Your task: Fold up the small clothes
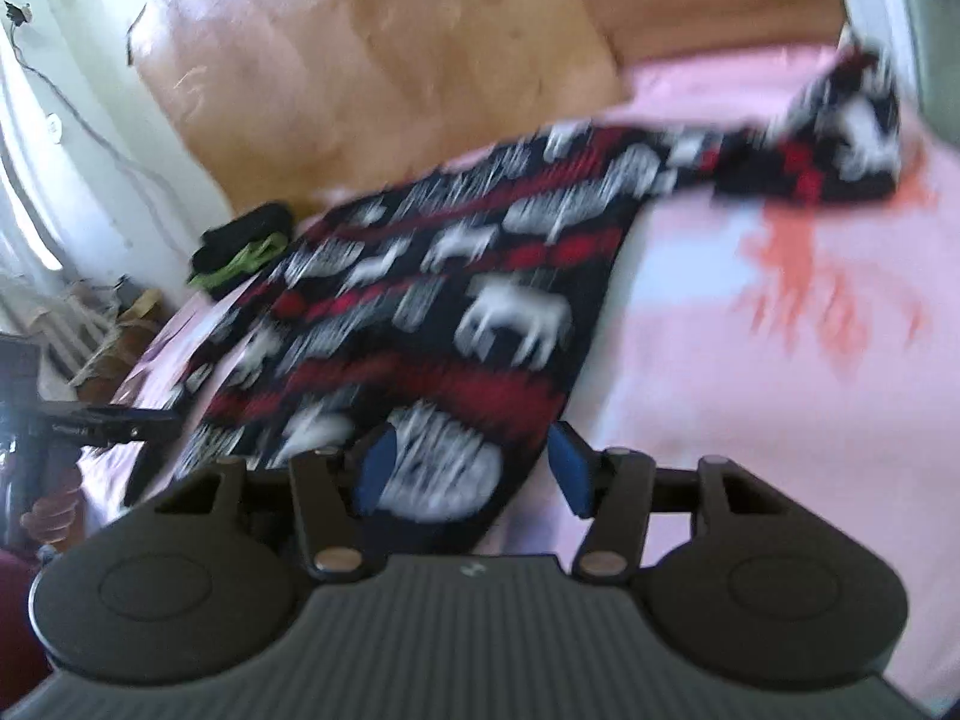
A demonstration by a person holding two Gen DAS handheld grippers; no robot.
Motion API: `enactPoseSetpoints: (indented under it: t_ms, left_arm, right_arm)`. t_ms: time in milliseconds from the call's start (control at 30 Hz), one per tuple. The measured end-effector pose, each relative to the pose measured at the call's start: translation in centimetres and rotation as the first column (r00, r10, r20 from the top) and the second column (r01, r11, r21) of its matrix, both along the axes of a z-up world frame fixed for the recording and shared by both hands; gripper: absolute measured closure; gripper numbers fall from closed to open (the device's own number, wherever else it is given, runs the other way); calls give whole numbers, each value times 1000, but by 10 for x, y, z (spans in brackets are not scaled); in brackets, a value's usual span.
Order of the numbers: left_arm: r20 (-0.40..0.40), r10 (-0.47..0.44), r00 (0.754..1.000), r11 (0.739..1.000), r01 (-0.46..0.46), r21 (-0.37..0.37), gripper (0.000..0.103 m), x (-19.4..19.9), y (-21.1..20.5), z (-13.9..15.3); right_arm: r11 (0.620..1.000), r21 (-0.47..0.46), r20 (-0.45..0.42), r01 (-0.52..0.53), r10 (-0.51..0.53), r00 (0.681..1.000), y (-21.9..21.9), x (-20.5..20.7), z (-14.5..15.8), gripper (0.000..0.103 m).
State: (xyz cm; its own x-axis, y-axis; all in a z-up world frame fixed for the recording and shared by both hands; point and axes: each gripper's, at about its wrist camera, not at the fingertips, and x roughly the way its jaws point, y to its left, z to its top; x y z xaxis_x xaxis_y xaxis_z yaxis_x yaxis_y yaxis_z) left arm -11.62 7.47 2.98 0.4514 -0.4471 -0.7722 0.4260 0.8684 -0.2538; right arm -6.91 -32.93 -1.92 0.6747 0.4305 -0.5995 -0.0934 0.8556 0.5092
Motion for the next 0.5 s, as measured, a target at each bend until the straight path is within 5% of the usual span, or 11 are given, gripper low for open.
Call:
enactPoseSetpoints:
  t_ms: [100,133,167,233,300,367,433,500]
  left_arm:
    - [-52,-54,997,998,52,-41,26,-19,-8,-12]
    - [-23,-55,998,998,54,-32,32,-26,-14,-16]
    - [13,-61,998,998,61,4,62,-32,-19,-18]
    - [28,-55,998,997,53,47,91,-35,-19,-12]
    - [12,-26,1000,999,26,-43,91,-35,1,2]
    - [56,-5,998,1000,6,-22,95,-43,13,13]
    - [34,-21,999,1000,21,-18,92,-49,21,11]
    - [36,16,999,999,-17,27,73,-51,23,3]
  right_arm:
    - [996,64,-48,-65,68,997,26,-10,-18,48]
    - [995,73,-25,-67,69,997,37,-12,-21,57]
    - [996,45,-26,-83,84,996,49,-9,-20,92]
    - [994,-7,-50,-109,109,993,56,0,-15,93]
    - [987,-115,-17,-109,108,994,44,0,11,93]
    - [956,-286,-19,-65,63,998,23,-5,34,93]
    - [931,-350,-111,-103,68,991,5,-4,37,92]
    - [873,-472,-183,-121,37,982,6,6,28,82]
